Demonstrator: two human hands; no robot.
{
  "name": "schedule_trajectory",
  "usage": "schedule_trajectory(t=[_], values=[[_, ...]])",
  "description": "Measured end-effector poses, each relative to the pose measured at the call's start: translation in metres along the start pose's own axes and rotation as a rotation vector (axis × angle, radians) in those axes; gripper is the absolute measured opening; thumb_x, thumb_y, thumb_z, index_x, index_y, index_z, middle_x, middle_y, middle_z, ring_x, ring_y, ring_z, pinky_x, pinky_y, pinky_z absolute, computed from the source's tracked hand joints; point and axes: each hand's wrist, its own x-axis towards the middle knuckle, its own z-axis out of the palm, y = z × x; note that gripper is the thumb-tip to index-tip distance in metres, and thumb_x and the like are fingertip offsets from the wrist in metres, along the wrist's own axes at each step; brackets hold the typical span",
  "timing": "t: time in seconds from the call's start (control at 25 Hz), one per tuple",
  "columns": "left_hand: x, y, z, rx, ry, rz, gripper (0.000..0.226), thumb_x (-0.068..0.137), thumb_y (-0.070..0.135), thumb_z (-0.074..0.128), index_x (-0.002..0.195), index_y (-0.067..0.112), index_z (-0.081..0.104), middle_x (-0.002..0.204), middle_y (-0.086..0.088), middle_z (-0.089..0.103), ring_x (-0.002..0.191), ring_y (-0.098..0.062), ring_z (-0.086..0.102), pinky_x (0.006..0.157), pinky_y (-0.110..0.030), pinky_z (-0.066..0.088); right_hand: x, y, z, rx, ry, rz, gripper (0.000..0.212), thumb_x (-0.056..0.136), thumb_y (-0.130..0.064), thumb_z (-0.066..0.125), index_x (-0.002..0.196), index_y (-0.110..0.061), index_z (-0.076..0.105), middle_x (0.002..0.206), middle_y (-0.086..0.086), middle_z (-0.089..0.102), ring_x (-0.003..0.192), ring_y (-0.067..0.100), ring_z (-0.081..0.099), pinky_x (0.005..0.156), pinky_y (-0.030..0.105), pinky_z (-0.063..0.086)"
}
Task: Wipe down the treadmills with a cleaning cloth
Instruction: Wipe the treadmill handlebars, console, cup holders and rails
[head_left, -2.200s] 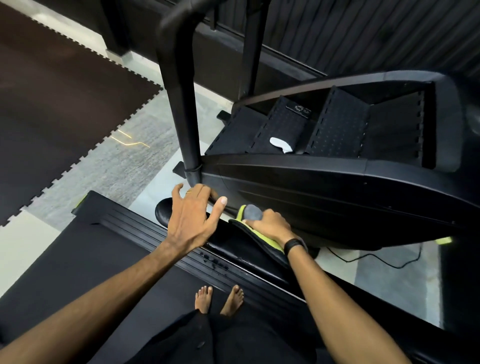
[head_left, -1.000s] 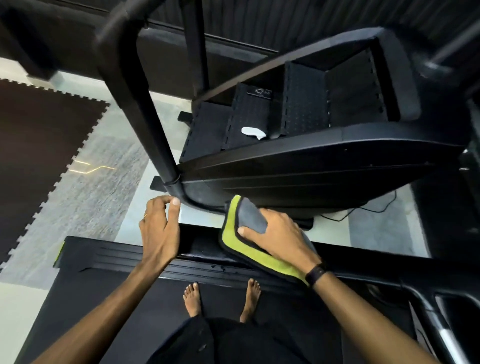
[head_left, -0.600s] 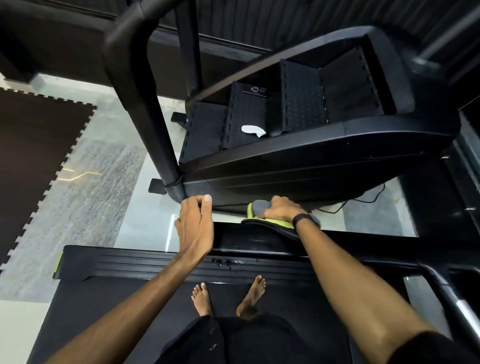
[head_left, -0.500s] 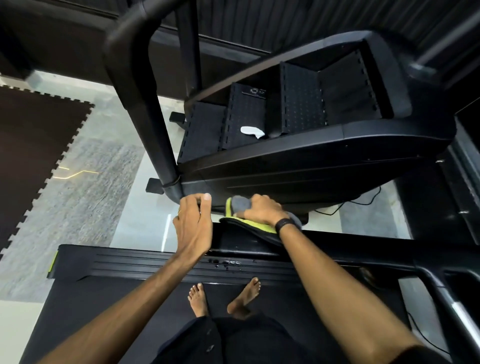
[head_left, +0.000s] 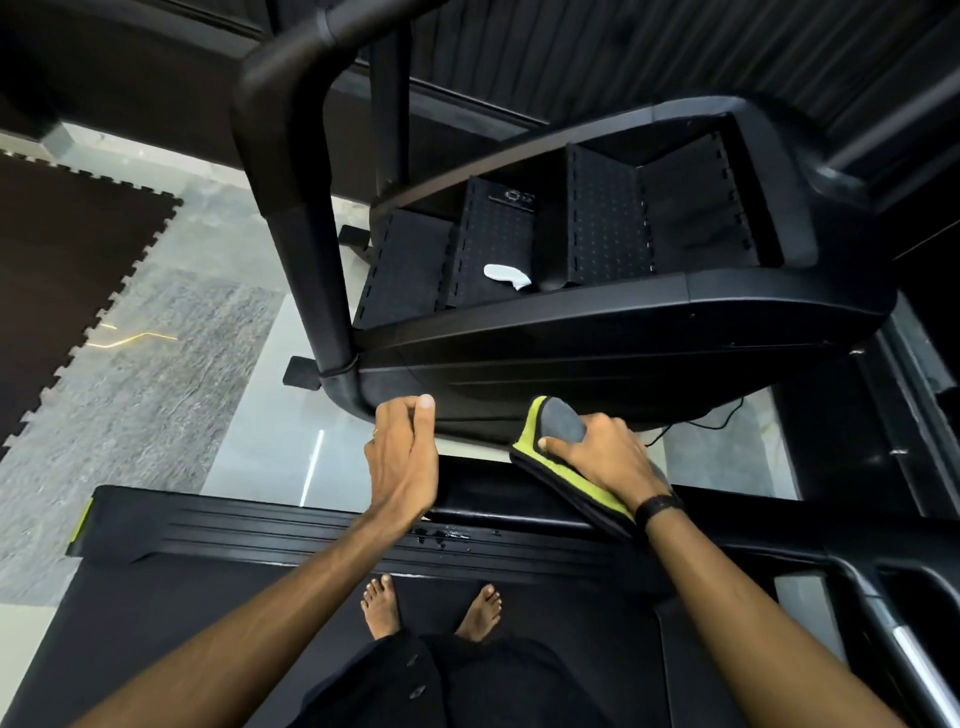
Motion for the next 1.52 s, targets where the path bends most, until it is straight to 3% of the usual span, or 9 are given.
schedule_trajectory(t=[0.16, 0.32, 0.52, 0.76, 0.88, 1.04, 1.28, 1.4, 1.52], values=[[0.000, -0.005, -0.001, 0.056, 0.001, 0.067, 0.040, 0.099, 0.053, 0.025, 0.100, 0.022, 0.052, 0.109, 0.005, 0.050, 0.099, -0.013, 0.046, 0.103, -0.044, 0.034, 0.034, -0.056, 0.022, -0.106, -0.225, 0.021, 0.064, 0.082, -0.060, 0.067, 0.126, -0.014, 0.062, 0.132, 0.011, 0.063, 0.119, 0.032, 0.060, 0.093, 0.037, 0.046], [0.002, -0.003, 0.001, 0.086, 0.029, 0.051, 0.051, 0.091, 0.060, 0.017, 0.104, 0.023, 0.051, 0.113, 0.005, 0.050, 0.100, -0.008, 0.043, 0.104, -0.042, 0.030, 0.002, -0.096, 0.038, -0.036, -0.060, -0.218, 0.056, 0.081, -0.067, 0.060, 0.112, -0.021, 0.068, 0.110, 0.006, 0.072, 0.102, 0.030, 0.066, 0.081, 0.038, 0.050], [0.003, -0.008, -0.005, 0.026, 0.055, 0.044, 0.051, 0.092, 0.062, 0.016, 0.105, 0.025, 0.049, 0.113, 0.005, 0.050, 0.101, -0.008, 0.043, 0.105, -0.042, 0.029, -0.052, -0.052, 0.024, 0.080, 0.160, -0.406, 0.054, 0.077, -0.077, 0.052, 0.092, -0.027, 0.062, 0.085, -0.012, 0.064, 0.080, 0.011, 0.060, 0.064, 0.030, 0.045], [0.009, -0.022, -0.036, 0.029, 0.127, -0.036, 0.038, 0.102, 0.051, 0.023, 0.105, 0.024, 0.049, 0.113, 0.003, 0.049, 0.101, -0.012, 0.043, 0.105, -0.044, 0.029, 0.009, -0.031, 0.005, -0.039, -0.082, -0.024, 0.063, 0.075, -0.072, 0.068, 0.109, -0.018, 0.068, 0.110, 0.006, 0.072, 0.099, 0.027, 0.066, 0.084, 0.037, 0.054], [0.004, -0.024, -0.041, 0.014, 0.141, -0.060, 0.047, 0.093, 0.060, 0.018, 0.104, 0.025, 0.048, 0.113, 0.005, 0.048, 0.101, -0.010, 0.041, 0.104, -0.040, 0.026, 0.028, -0.093, 0.029, -0.107, -0.255, -0.062, 0.067, 0.077, -0.061, 0.066, 0.122, -0.012, 0.062, 0.127, 0.012, 0.065, 0.113, 0.033, 0.062, 0.088, 0.035, 0.048], [0.000, -0.024, -0.040, 0.014, 0.161, -0.064, 0.033, 0.103, 0.053, 0.023, 0.103, 0.028, 0.045, 0.110, 0.007, 0.044, 0.100, -0.010, 0.040, 0.100, -0.038, 0.024, -0.002, -0.150, 0.052, -0.054, -0.088, -0.334, 0.056, 0.077, -0.068, 0.062, 0.107, -0.021, 0.069, 0.107, 0.006, 0.072, 0.100, 0.031, 0.067, 0.078, 0.036, 0.049], [0.000, -0.024, -0.041, -0.007, 0.185, -0.059, 0.027, 0.106, 0.049, 0.024, 0.103, 0.030, 0.043, 0.110, 0.010, 0.042, 0.099, -0.009, 0.039, 0.097, -0.035, 0.023, -0.060, -0.095, 0.037, 0.058, 0.145, -0.549, 0.058, 0.078, -0.075, 0.050, 0.094, -0.021, 0.061, 0.090, -0.006, 0.063, 0.085, 0.017, 0.059, 0.074, 0.036, 0.048], [-0.003, -0.029, -0.044, 0.001, 0.186, -0.066, 0.025, 0.106, 0.046, 0.026, 0.102, 0.029, 0.043, 0.105, 0.012, 0.041, 0.098, -0.009, 0.039, 0.096, -0.034, 0.022, -0.051, -0.066, 0.024, 0.103, 0.151, -0.430, 0.058, 0.073, -0.078, 0.053, 0.088, -0.022, 0.062, 0.083, -0.009, 0.065, 0.081, 0.018, 0.063, 0.072, 0.036, 0.051], [-0.008, -0.030, -0.042, 0.006, 0.153, -0.074, 0.026, 0.106, 0.047, 0.025, 0.101, 0.029, 0.042, 0.103, 0.012, 0.040, 0.098, -0.011, 0.039, 0.095, -0.034, 0.021, -0.019, -0.086, 0.027, 0.047, 0.021, -0.243, 0.057, 0.073, -0.077, 0.059, 0.088, -0.023, 0.063, 0.088, -0.003, 0.069, 0.088, 0.027, 0.066, 0.072, 0.035, 0.048]])
